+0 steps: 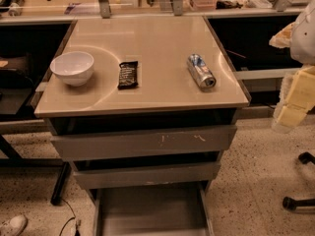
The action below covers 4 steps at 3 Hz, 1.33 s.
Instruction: Place redbull can into bottom drawer
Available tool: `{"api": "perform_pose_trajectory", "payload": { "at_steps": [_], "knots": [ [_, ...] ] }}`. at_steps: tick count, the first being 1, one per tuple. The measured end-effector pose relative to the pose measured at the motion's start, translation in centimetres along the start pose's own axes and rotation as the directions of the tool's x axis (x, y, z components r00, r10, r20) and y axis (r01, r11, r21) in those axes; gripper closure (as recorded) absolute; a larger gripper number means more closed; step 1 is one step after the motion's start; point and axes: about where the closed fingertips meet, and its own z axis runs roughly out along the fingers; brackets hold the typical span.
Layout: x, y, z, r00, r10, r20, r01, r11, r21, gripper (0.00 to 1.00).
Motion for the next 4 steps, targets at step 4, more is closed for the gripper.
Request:
{"api": "perform_pose_trajectory", "payload": {
  "at_steps": [4],
  "knots": [
    [-4.6,-4.6,5.8,1.0,0.005,-0.014,-0.006,0.9981,-0.062,0.0]
  ]
}}
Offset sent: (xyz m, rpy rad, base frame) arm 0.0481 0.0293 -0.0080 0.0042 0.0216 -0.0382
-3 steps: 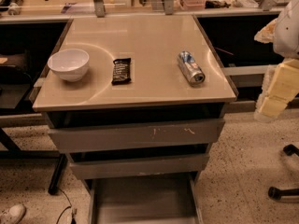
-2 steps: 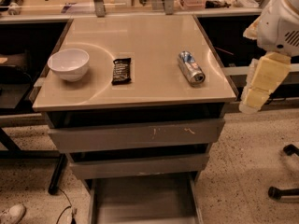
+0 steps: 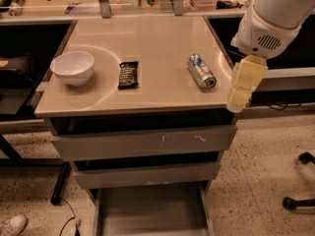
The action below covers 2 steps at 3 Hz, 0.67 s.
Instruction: Place redbull can into bottom drawer
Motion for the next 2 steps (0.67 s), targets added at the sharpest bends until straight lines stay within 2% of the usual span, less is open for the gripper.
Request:
{"api": "perform_pose_trajectory", "payload": {
  "at_steps": [1,2],
  "knots": [
    [0.0,-0.1,0.3,1.0,-0.002,0.002,0.002,1.0,-0.003,0.0],
    [-1.4,-1.7,2.3,0.995,0.078,0.061,-0.075,0.9961,-0.047,0.0]
  ]
}}
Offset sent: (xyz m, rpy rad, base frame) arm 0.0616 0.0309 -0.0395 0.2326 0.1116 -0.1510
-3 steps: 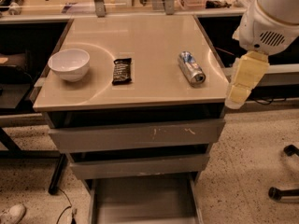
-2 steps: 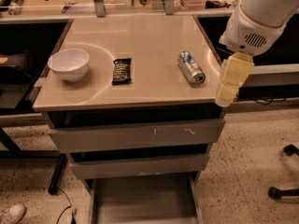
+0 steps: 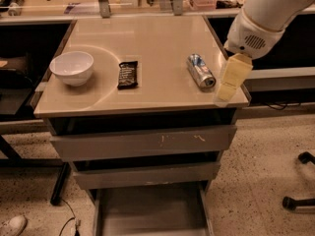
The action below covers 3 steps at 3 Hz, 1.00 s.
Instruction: Place redbull can into bottom drawer
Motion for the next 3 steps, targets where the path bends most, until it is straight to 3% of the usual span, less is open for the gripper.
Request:
{"api": "perform_pose_trajectory", "payload": {
  "at_steps": [1,2,3],
  "knots": [
    [-1.1,-3.7,2.4,0.989,0.148,0.027,-0.147,0.9889,-0.017,0.0],
    [-1.1,-6.7,4.6,0.964,0.266,0.008,-0.266,0.9634,-0.034,0.0],
    [-1.1,-7.1,4.9,0.959,0.282,0.011,-0.281,0.9591,-0.032,0.0]
  ]
}}
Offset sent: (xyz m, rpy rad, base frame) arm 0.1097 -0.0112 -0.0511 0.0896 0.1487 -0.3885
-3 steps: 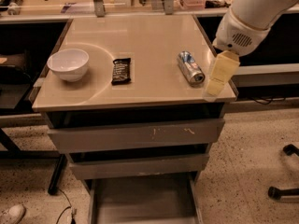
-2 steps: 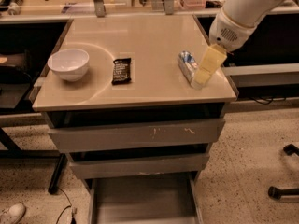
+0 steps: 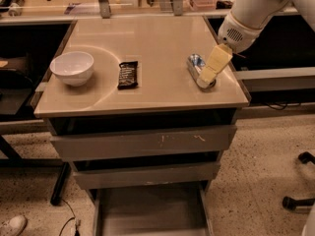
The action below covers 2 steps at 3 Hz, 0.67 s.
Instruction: Place redbull can into bottom drawer
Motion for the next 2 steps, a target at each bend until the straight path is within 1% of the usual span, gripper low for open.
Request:
{"api": "perform_pose_trajectory", "payload": {
  "at_steps": [1,2],
  "knots": [
    [-1.2,-0.2,1.1,1.0,0.006,0.007,-0.006,1.0,0.006,0.0],
    [-3.5,-0.8,3.4,0.999,0.021,-0.026,-0.021,0.9997,0.015,0.0]
  ]
}}
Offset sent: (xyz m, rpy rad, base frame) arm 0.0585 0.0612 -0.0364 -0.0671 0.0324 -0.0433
